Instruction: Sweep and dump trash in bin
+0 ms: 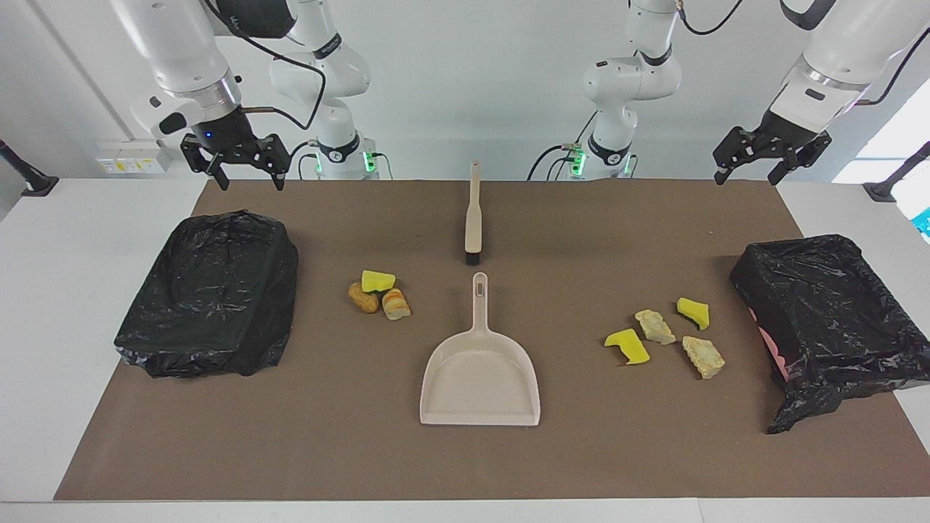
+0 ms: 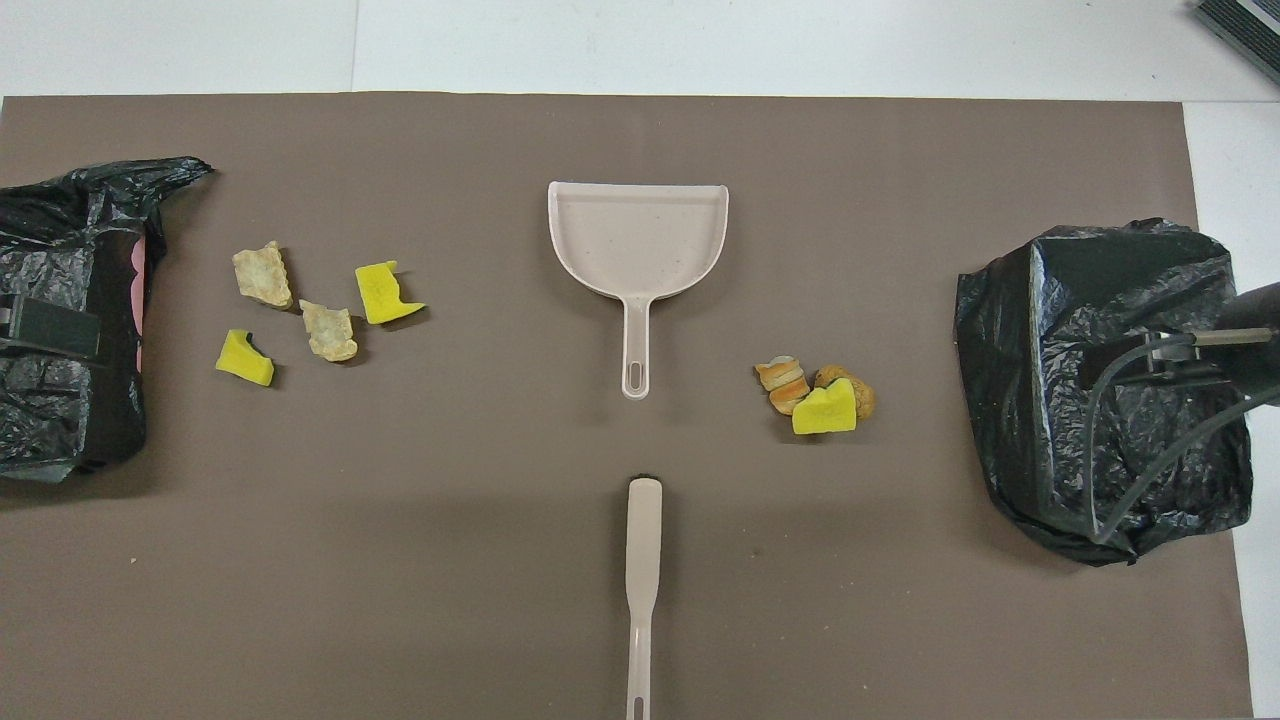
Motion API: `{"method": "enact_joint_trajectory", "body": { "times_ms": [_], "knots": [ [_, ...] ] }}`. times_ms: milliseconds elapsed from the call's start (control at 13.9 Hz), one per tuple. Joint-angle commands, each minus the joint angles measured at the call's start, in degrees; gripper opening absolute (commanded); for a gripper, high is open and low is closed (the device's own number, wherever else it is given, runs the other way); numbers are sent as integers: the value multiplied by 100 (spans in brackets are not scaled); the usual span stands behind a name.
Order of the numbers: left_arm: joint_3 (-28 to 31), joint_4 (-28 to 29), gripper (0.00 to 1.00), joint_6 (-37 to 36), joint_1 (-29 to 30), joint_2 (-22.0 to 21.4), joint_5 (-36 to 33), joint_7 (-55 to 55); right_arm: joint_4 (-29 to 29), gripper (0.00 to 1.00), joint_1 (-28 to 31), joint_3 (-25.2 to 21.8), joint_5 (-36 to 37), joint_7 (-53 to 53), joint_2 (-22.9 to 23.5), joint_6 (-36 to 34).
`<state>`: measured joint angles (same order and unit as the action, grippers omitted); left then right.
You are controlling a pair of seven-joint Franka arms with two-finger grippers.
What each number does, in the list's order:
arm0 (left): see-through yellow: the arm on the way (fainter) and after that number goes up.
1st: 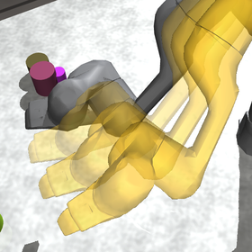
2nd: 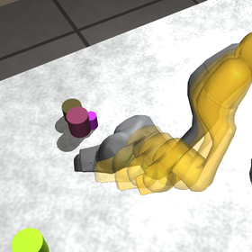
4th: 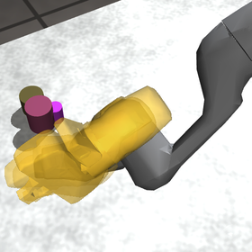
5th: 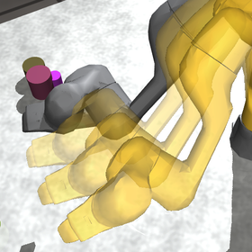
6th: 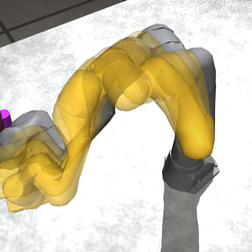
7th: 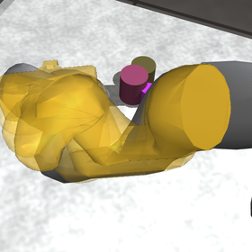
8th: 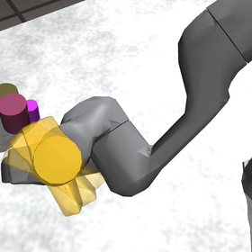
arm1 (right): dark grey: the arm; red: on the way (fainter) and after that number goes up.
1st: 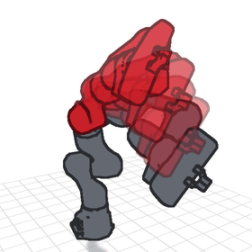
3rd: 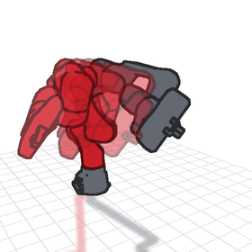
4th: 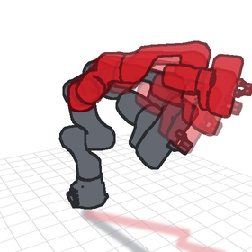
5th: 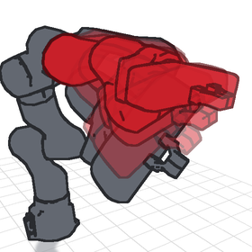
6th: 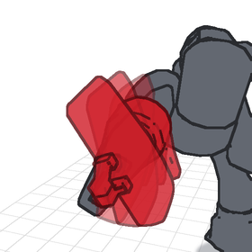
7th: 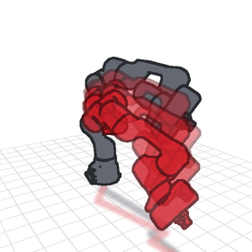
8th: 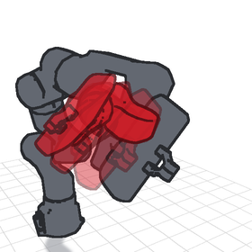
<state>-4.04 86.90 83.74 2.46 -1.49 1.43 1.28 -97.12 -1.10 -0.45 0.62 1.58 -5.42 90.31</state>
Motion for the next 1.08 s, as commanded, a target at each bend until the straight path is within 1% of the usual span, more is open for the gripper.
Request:
{"method": "enact_joint_trajectory", "body": {
  "times_ms": [0,504,647,791,1007],
  "knots": [
    [44,213,100,116,-88,-158,-3,65,80,100,83,18,-141,-167,49,31],
    [26,275,100,125,-88,-150,50,101,80,100,83,18,-141,-167,49,31],
    [17,528,100,195,-149,-158,181,118,71,100,83,18,-141,-167,49,31],
    [26,844,100,291,-517,-167,208,93,80,100,75,18,-141,-167,49,31],
    [26,1547,100,730,-1053,-333,243,-13,71,100,83,18,-141,-167,49,31]
  ]
}}
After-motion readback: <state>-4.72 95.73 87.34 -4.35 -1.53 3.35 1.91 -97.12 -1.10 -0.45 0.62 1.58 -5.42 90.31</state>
